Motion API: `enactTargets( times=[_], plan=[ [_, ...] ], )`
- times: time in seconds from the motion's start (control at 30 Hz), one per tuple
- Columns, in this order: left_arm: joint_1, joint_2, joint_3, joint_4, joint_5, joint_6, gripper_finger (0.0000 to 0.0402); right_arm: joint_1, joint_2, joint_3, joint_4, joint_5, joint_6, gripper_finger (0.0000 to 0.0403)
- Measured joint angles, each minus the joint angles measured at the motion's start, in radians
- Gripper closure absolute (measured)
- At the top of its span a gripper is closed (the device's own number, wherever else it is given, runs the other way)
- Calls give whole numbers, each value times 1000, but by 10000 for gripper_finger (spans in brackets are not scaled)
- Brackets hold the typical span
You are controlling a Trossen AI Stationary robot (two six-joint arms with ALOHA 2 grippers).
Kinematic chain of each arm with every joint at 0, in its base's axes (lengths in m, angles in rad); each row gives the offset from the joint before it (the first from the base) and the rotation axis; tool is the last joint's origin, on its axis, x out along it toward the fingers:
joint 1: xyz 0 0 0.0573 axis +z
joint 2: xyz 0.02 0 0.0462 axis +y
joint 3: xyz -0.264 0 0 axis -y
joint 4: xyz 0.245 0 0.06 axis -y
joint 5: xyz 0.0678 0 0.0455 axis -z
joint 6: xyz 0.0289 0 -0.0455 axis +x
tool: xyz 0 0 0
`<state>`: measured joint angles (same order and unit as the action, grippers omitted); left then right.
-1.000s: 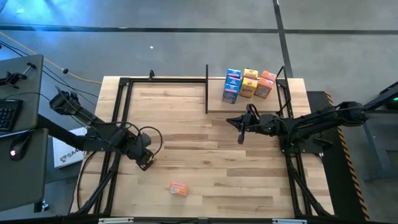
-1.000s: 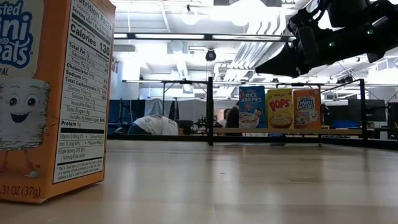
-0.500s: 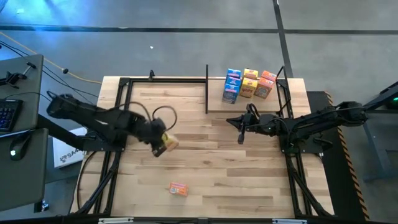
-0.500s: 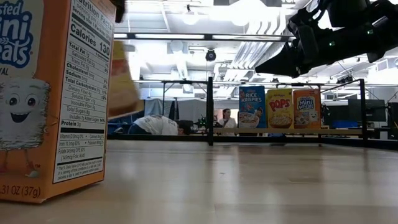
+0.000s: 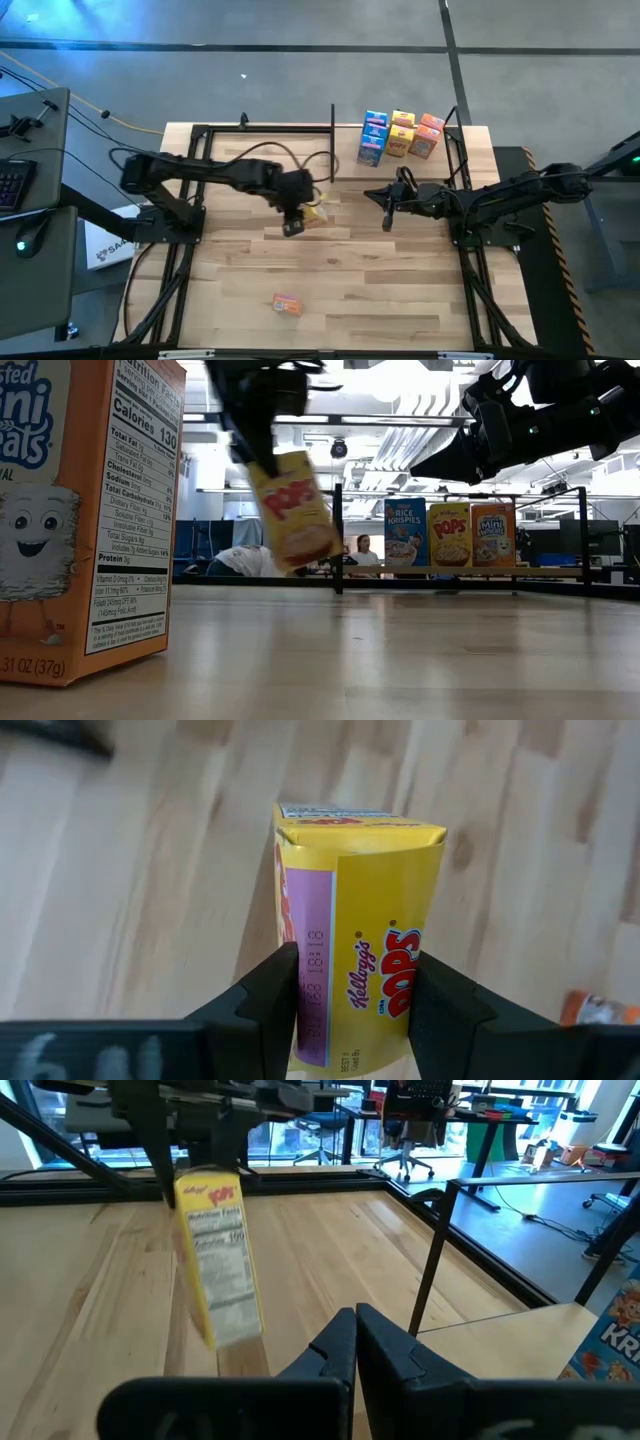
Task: Stack cereal on shelf
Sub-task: Put the yellow cereal box on the shelf aligned with the other blue cereal box
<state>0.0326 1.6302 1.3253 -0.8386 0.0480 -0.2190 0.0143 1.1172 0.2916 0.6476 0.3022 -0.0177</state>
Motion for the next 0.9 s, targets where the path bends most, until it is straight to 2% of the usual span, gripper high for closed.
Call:
enactTargets(
  times=[0.17,0.37,0.9],
  plan=[
    [10,103,117,4,37,92,261,0,0,0,0,-5,0,403],
    [9,188,167,-5,46,145,261,0,0,0,-4,-17,0,403],
    [19,205,169,-32,68,126,261,0,0,0,-15,-18,0,403]
  ],
)
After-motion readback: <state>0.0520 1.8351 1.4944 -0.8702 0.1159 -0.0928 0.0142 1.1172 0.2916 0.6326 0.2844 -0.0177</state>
